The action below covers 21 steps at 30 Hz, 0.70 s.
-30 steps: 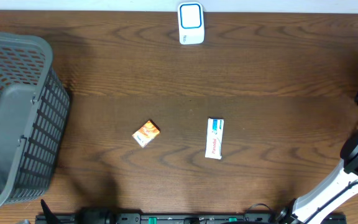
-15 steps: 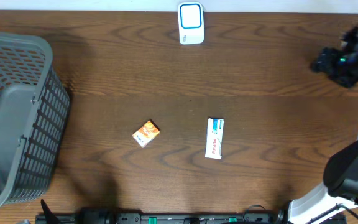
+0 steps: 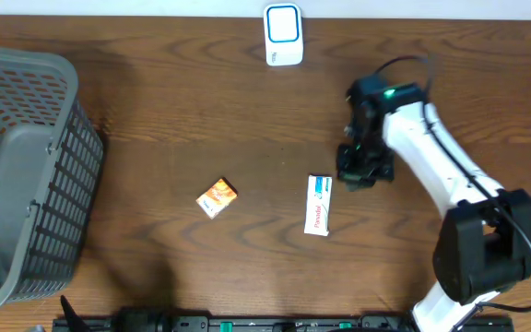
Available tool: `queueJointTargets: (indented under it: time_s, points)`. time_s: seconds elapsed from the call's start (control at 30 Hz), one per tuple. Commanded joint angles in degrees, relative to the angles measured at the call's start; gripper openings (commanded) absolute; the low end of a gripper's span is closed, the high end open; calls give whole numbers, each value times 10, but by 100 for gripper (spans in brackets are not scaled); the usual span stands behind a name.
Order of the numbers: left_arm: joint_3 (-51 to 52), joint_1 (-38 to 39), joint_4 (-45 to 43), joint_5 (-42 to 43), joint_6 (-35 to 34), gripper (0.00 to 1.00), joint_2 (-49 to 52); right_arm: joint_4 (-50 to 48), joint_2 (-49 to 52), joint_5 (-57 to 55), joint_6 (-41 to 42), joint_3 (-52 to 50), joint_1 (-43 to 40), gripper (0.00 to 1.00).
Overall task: Scan the item barcode
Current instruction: 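Lower the right gripper onto the white Panadol box and grasp it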
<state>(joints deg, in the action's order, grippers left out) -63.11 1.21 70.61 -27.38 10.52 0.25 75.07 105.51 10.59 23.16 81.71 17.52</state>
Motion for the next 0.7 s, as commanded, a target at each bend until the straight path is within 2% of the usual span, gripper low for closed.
queueJointTargets:
  time_s: [0.0, 0.2, 0.3, 0.6, 0.63, 0.67]
  points:
    - [-1, -3, 1, -3, -1, 93, -1, -27, 1, -42, 82, -62, 37, 1]
    - [-1, -3, 1, -3, -1, 93, -1, -93, 1, -44, 142, -153, 75, 1]
    - [-1, -3, 1, -3, -1, 93, -1, -141, 1, -11, 150, -188, 96, 1]
    - [-1, -3, 1, -3, -1, 93, -1, -351, 1, 49, 186, -236, 187, 1]
    - [-1, -3, 1, -3, -1, 93, -1, -381, 1, 66, 186, -236, 194, 1]
    - [-1, -3, 1, -3, -1, 93, -1, -452, 1, 90, 186, -236, 206, 1]
